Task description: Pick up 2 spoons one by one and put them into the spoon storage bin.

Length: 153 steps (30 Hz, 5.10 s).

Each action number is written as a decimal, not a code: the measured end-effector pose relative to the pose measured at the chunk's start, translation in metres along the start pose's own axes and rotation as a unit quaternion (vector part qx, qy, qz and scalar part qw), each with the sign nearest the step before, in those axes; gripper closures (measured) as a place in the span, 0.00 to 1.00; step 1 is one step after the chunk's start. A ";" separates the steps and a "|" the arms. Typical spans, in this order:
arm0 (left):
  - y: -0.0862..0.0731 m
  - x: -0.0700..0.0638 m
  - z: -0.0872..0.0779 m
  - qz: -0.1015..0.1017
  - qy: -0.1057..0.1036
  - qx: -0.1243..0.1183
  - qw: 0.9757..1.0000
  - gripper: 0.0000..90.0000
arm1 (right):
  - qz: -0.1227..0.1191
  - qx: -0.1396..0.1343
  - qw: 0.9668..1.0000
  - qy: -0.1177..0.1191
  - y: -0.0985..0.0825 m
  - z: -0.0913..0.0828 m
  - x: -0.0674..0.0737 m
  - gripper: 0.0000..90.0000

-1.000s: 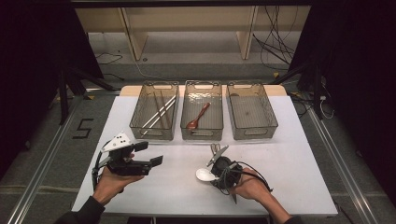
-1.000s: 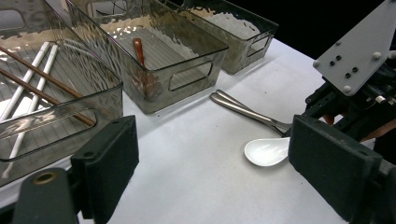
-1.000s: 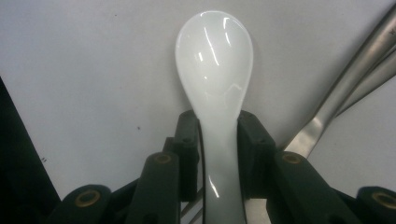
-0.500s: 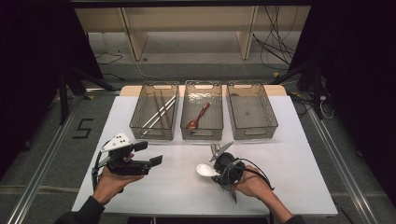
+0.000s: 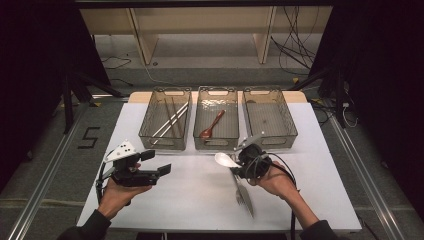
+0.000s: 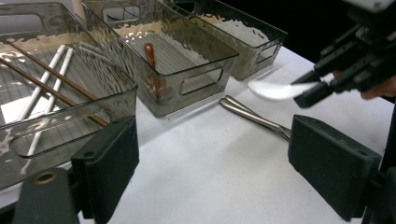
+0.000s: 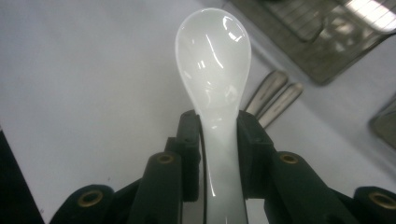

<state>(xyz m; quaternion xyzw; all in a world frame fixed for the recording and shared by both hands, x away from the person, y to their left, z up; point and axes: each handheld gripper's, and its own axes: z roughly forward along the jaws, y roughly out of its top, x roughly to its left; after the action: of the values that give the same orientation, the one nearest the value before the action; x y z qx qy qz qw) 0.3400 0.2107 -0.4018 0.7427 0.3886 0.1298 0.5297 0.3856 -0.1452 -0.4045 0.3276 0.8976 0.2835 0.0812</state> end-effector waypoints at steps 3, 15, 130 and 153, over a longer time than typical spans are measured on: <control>-0.001 0.001 -0.002 -0.001 0.002 0.000 1.000 0.18 | 0.007 -0.017 1.000 -0.011 0.011 -0.006 -0.007 0.82; -0.004 0.003 -0.001 0.002 0.001 0.005 1.000 0.18 | 0.017 -0.045 0.998 -0.046 0.048 -0.013 -0.030 0.83; -0.006 0.004 0.000 -0.003 0.000 0.000 1.000 0.17 | 0.007 -0.006 1.000 0.012 0.015 0.045 -0.013 0.87; -0.004 0.003 0.001 -0.003 0.000 -0.005 1.000 0.17 | 0.004 0.022 1.000 0.002 0.016 0.073 -0.025 1.00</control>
<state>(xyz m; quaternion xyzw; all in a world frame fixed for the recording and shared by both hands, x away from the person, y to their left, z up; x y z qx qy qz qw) 0.3410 0.2131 -0.4067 0.7391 0.3903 0.1300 0.5334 0.4376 -0.1173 -0.4572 0.3327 0.9025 0.2644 0.0704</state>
